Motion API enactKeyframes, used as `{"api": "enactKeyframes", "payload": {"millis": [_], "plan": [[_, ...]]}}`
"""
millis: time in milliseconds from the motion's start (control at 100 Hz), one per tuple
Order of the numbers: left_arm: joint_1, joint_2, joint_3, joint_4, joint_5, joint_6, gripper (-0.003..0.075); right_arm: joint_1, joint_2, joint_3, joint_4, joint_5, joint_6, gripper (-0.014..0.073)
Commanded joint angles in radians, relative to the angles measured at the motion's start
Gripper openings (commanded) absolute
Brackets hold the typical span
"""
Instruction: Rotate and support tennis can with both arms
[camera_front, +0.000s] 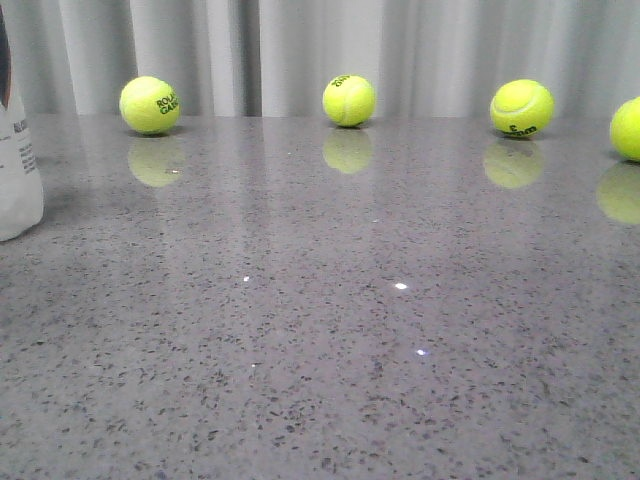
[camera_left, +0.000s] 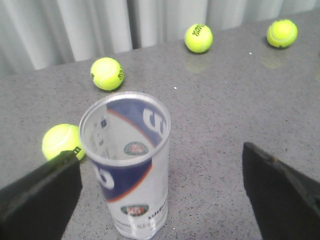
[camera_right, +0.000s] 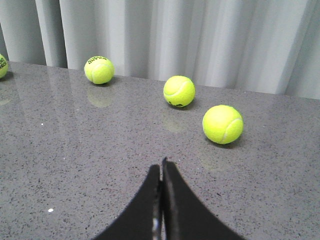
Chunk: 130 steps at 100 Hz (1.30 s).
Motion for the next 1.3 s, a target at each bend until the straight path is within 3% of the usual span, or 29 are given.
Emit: {"api": "enactKeyframes", "payload": {"millis": [0, 230, 480, 550, 620, 810, 1290], "plan": [[0.003, -0.115, 0.11, -0.033, -0.182, -0.011, 0.062, -0.004, 0.005, -0.023, -0.012, -0.072, -0.003, -0.0067], [0.003, -0.389, 0.437, -0.067, -0.428, -0.035, 0.062, -0.004, 0.005, -0.023, -0.012, -0.072, -0.003, -0.0067], [0.003, -0.517, 0.632, -0.072, -0.601, -0.035, 0.0595, -0.004, 0.005, -0.023, -0.012, -0.072, -0.003, -0.0067], [0.003, -0.517, 0.655, -0.072, -0.619, -0.035, 0.052, -0.004, 0.005, -0.023, -0.012, -0.072, -0.003, -0.0067], [0.003, -0.517, 0.668, -0.072, -0.637, -0.035, 0.0395, -0.004, 0.005, -0.023, -0.012, -0.072, -0.003, -0.0067], [0.003, -0.517, 0.671, -0.072, -0.65, -0.035, -0.0025, -0.004, 0.005, -0.023, -0.012, -0.072, -0.003, -0.0067], [0.003, -0.517, 0.671, -0.072, -0.65, -0.035, -0.0021, -0.004, 0.005, -0.023, -0.012, -0.072, -0.003, -0.0067]]}}
